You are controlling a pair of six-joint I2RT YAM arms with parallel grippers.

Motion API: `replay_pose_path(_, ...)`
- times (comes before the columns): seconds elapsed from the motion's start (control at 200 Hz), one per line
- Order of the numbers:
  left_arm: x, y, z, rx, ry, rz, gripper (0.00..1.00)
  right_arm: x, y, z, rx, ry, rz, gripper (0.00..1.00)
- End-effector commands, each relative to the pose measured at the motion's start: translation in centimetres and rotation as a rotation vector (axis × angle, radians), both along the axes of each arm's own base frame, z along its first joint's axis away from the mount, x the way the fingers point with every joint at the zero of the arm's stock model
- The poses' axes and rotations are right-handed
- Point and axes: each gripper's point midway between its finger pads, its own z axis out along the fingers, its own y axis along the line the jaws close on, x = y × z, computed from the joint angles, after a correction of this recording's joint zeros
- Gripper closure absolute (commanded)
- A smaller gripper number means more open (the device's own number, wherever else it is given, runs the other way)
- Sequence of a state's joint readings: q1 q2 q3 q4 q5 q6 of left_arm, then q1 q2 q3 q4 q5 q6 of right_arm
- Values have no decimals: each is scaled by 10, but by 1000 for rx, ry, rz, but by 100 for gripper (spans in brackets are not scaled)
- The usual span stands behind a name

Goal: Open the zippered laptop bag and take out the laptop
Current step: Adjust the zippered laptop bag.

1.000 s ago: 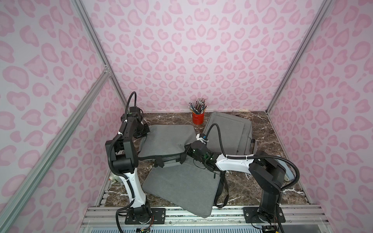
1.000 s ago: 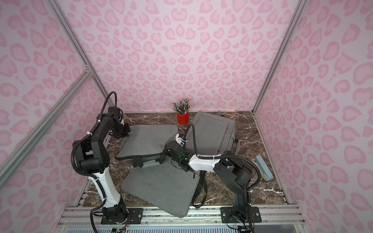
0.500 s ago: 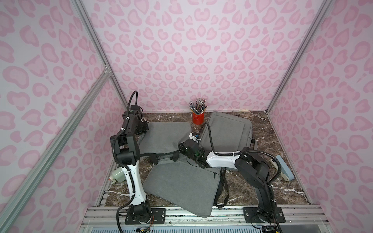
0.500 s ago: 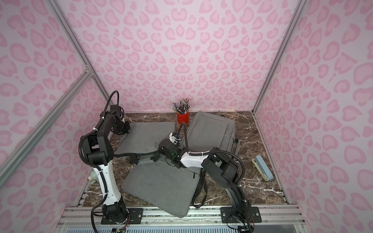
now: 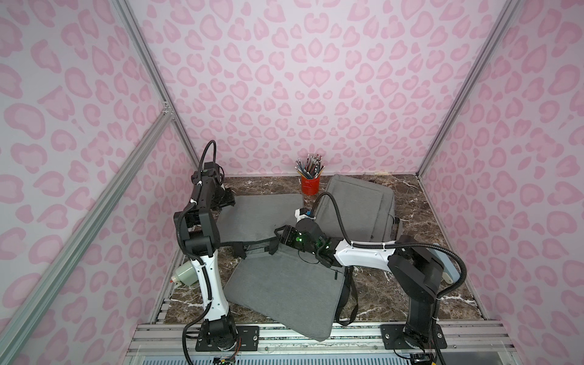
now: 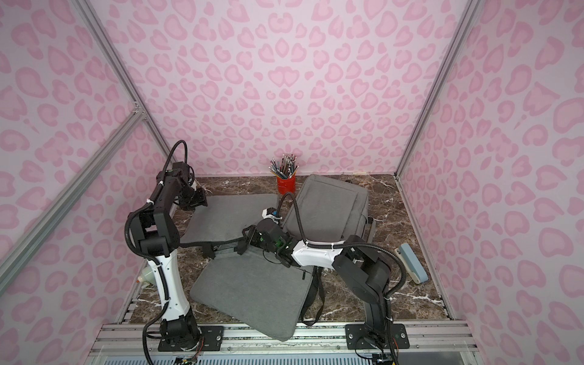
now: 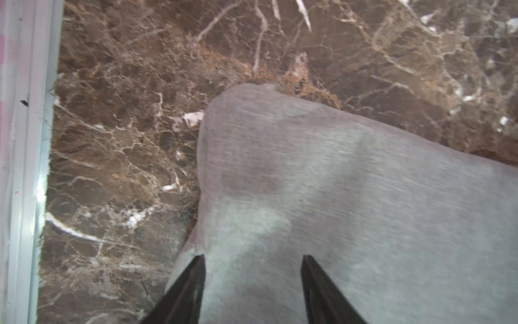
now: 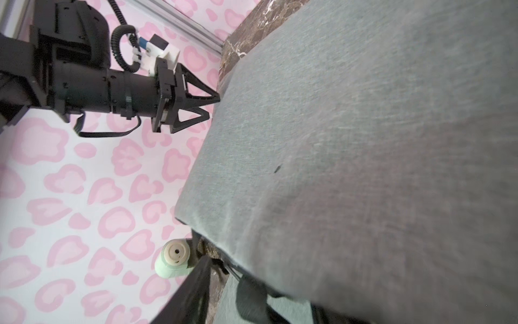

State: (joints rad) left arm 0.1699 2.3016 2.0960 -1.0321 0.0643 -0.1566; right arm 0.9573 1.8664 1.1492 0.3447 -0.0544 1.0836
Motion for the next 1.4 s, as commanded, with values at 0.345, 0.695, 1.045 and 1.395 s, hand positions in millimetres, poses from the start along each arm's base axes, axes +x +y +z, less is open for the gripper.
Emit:
replay_pose_path(0.345, -12, -15, 79, -39, -120, -54, 26, -2, -61, 19, -178, -153, 71, 29)
replay_pose_path(0.695, -65, -99, 131, -109, -266, -293, 21, 15, -115, 27, -417, -372, 207, 20)
replay_pose_path(1.045, -142, -211, 122, -42, -376, -766, 21, 22, -169, 44, -494, -612, 301, 20)
replay_pose_path(1.395, -189, -277, 89, 79, -402, -1211, 23, 24, -206, 47, -555, -692, 300, 21)
